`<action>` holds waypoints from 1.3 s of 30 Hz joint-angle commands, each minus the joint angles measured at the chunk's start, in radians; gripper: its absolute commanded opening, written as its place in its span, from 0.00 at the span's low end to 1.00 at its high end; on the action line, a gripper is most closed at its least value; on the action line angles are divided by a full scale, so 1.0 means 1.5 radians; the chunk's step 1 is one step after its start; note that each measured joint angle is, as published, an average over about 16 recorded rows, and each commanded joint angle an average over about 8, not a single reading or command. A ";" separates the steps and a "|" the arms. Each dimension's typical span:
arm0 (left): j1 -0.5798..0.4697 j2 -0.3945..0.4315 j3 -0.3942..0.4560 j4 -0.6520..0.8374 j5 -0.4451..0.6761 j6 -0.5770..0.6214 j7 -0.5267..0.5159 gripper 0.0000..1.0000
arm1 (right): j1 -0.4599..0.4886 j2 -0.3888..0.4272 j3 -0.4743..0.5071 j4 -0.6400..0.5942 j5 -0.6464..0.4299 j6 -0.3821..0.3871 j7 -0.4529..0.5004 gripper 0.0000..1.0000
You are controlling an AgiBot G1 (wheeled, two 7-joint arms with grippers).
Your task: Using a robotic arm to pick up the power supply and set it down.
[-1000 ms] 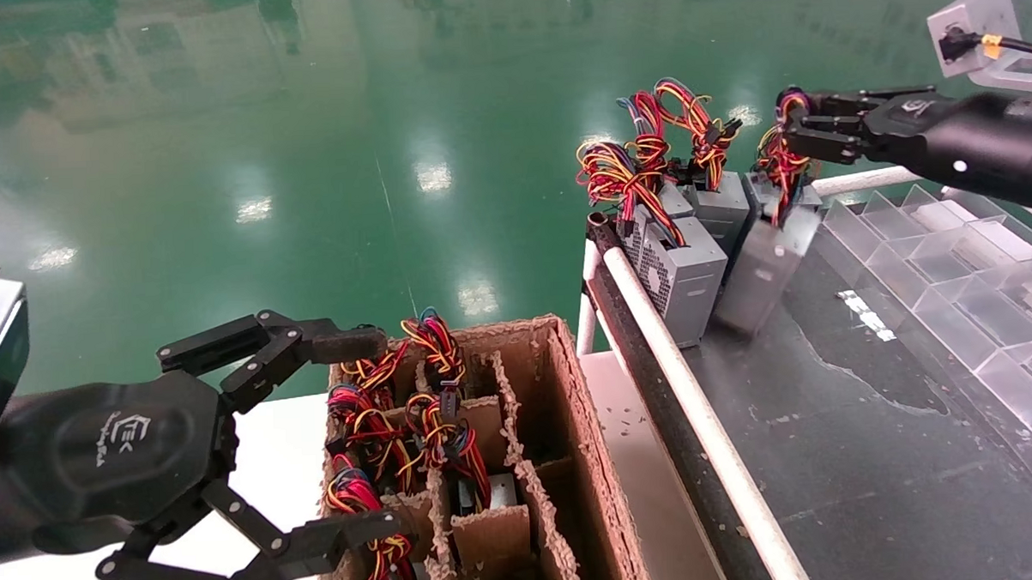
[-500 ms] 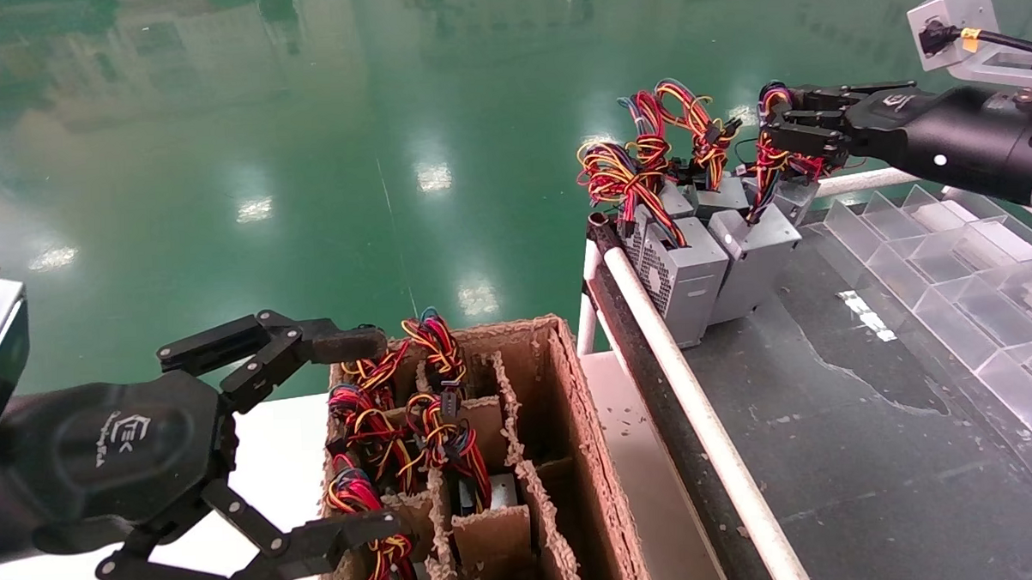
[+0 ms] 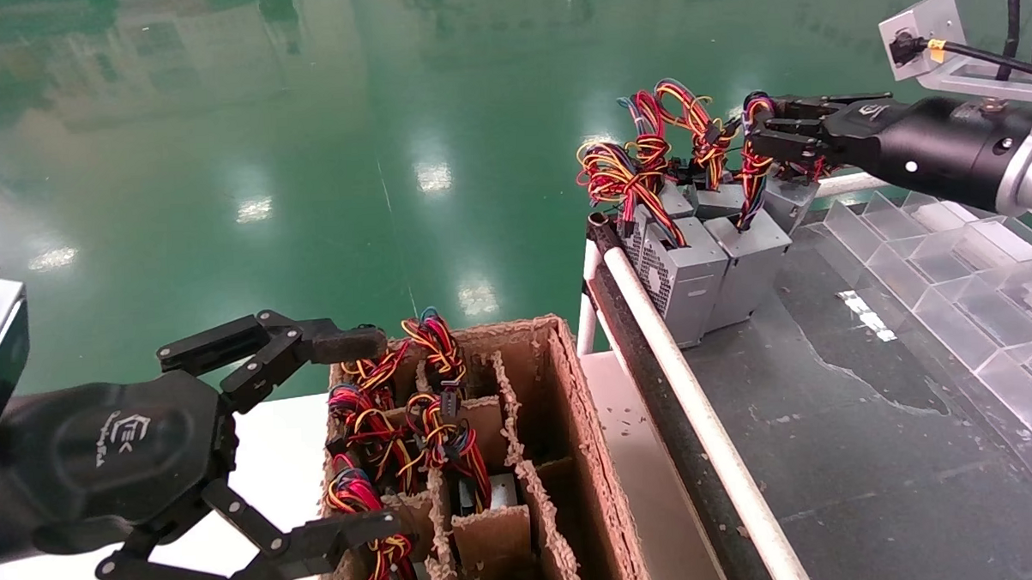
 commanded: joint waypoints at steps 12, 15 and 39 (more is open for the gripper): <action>0.000 0.000 0.000 0.000 0.000 0.000 0.000 1.00 | -0.003 -0.005 -0.003 0.001 -0.005 0.017 0.011 1.00; 0.000 0.000 0.000 0.000 0.000 0.000 0.000 1.00 | -0.002 -0.004 -0.007 0.001 -0.009 0.017 0.014 1.00; 0.000 0.000 0.000 0.000 0.000 0.000 0.000 1.00 | -0.020 0.057 0.023 0.073 0.038 -0.097 0.052 1.00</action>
